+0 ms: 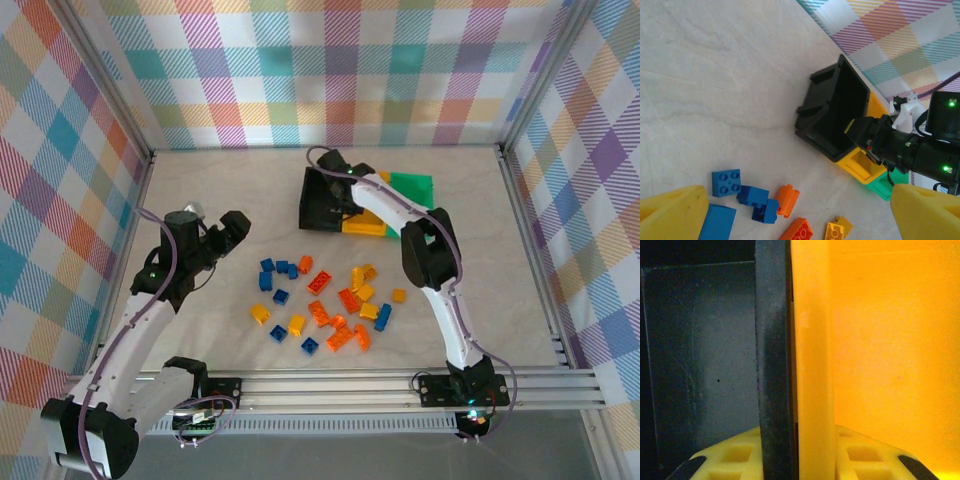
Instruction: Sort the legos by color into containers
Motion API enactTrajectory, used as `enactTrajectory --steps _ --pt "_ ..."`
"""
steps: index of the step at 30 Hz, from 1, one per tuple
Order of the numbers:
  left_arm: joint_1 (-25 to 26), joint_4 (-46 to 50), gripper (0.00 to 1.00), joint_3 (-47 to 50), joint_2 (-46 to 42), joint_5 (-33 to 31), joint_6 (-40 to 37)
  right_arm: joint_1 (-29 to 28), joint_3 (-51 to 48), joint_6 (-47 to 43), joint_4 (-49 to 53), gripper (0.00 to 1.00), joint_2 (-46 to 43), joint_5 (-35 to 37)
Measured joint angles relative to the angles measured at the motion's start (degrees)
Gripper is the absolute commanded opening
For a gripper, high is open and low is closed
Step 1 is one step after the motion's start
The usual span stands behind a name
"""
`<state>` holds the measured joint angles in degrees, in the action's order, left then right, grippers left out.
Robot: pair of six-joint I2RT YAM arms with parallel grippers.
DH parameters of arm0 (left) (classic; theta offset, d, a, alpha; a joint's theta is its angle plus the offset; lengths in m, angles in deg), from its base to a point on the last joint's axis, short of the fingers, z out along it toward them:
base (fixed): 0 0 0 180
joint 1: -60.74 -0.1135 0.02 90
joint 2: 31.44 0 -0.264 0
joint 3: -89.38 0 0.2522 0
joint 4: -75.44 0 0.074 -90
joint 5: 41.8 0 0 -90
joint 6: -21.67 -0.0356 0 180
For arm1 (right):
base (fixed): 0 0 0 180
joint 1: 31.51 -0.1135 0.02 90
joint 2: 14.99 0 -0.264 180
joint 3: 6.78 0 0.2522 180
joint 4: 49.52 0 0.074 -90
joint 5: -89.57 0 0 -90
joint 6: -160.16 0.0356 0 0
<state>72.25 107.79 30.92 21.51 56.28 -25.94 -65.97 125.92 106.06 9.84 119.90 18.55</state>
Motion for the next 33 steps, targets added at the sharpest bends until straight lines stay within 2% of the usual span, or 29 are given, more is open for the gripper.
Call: enactTrajectory --steps 12,29,33 --pt "0.0 2.3 0.95 1.5 -2.8 1.0 -0.2 -8.7 4.2 1.4 3.0 0.0 1.8 0.0" --pt "0.0 2.5 0.95 2.3 -3.7 1.1 -0.3 -12.3 2.5 5.7 3.1 0.0 1.4 2.5" --pt "0.0 2.5 0.95 2.5 -3.7 1.1 -0.4 -12.5 2.5 5.9 3.0 0.03 1.4 2.7"
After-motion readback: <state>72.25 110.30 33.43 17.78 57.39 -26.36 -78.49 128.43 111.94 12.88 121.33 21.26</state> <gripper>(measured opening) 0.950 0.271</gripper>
